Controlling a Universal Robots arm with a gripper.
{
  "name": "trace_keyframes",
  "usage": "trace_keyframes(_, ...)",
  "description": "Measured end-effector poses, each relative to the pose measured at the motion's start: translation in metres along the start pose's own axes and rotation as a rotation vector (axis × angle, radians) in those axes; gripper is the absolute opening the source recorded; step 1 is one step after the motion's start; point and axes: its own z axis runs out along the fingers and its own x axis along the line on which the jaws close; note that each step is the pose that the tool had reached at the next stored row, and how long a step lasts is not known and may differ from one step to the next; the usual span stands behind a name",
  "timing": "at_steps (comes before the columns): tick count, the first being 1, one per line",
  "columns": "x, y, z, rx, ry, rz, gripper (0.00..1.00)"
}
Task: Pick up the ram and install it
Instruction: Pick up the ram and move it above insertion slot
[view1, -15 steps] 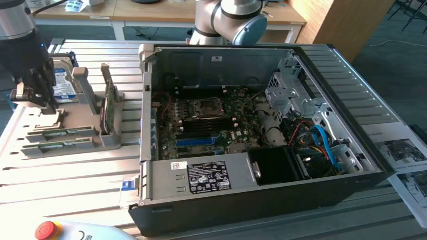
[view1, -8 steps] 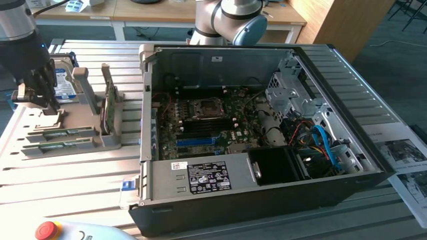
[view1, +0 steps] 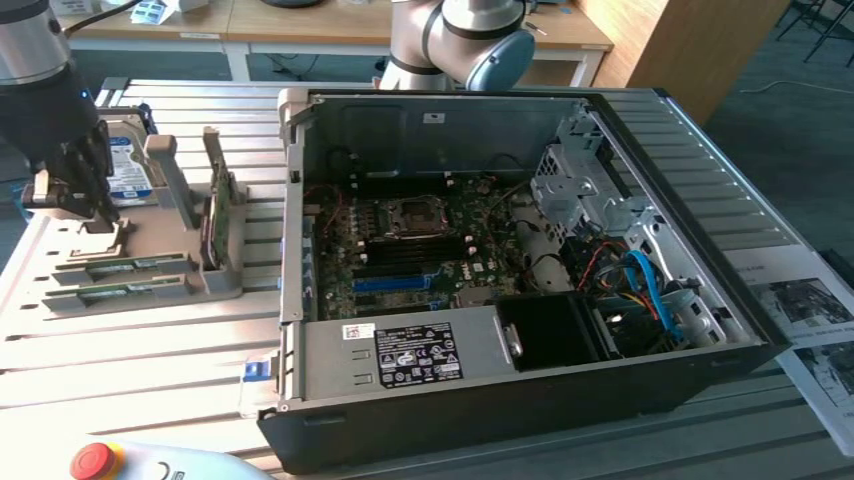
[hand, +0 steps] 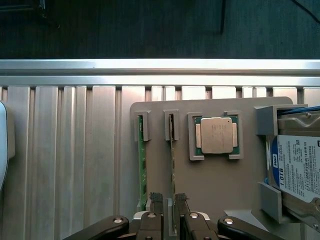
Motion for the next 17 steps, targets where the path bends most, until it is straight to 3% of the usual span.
trace_keyframes(7,0.0008,0.0,0.0002,0.0003,-0.0002,0.0,0.24)
trace_keyframes(14,0.0008,0.0,0.0004,0.009,-0.0054,0.0,0.24)
trace_keyframes(17,0.0007,0.0,0.0005,0.0095,-0.006,0.0,0.24)
